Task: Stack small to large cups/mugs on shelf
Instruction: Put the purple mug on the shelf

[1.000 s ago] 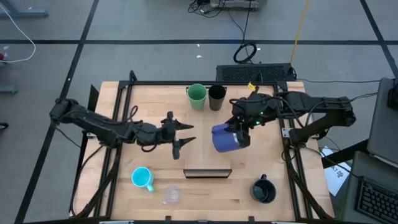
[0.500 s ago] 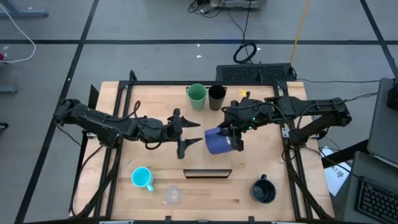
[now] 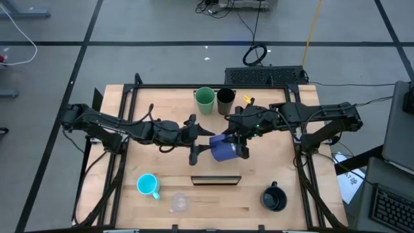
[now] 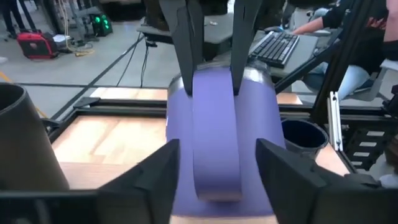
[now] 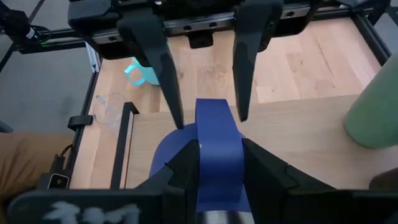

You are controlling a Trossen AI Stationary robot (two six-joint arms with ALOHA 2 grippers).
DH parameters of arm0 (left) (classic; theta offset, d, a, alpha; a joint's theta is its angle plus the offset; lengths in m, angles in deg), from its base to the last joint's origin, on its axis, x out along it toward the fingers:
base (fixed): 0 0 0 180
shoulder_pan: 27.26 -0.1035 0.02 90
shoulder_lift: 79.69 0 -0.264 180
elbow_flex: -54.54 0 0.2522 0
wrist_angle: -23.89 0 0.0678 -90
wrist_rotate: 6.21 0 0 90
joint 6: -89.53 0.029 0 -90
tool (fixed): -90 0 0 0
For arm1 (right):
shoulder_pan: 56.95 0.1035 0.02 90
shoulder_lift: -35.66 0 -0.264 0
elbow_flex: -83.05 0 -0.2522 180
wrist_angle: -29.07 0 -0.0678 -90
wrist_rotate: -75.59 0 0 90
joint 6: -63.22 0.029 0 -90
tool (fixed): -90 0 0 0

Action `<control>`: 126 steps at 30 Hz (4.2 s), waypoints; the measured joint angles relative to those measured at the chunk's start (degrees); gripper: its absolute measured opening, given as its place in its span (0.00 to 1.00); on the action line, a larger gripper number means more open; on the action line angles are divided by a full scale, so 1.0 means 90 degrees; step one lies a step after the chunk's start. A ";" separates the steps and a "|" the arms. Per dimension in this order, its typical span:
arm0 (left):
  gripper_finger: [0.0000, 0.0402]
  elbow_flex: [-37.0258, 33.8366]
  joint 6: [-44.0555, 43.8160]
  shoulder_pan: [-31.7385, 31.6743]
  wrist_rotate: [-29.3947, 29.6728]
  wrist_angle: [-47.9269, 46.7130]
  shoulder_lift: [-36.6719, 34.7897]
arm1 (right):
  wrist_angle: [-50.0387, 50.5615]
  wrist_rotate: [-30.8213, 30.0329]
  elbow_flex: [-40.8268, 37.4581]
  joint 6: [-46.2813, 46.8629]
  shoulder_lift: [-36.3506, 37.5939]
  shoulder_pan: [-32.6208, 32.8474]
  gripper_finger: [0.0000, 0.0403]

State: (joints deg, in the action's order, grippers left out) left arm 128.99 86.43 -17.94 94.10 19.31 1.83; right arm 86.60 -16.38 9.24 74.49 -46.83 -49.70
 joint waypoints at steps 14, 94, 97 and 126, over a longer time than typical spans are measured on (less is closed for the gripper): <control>0.23 0.0002 0.0056 -0.0039 -0.0100 -0.0061 -0.0005 | -0.0171 -0.0044 -0.0002 -0.0223 -0.0006 0.0002 0.22; 0.23 -0.3602 0.1158 0.0580 0.0370 0.6859 -0.0866 | -0.9229 -0.2279 -0.6074 -0.1271 0.1860 0.1292 0.40; 0.23 -0.3831 0.1145 0.0556 0.0389 0.7599 -0.0708 | -0.9230 -0.2276 -0.6074 -0.1283 0.1737 0.1292 0.40; 0.23 -0.3887 0.1007 0.0454 0.0022 0.7497 0.0051 | -0.9374 -0.2235 -0.6086 -0.1285 0.1029 0.1161 0.52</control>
State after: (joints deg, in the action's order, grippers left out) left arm 94.01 95.49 -13.85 94.30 86.78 2.28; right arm 2.23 -36.50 -45.54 62.93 -37.57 -39.25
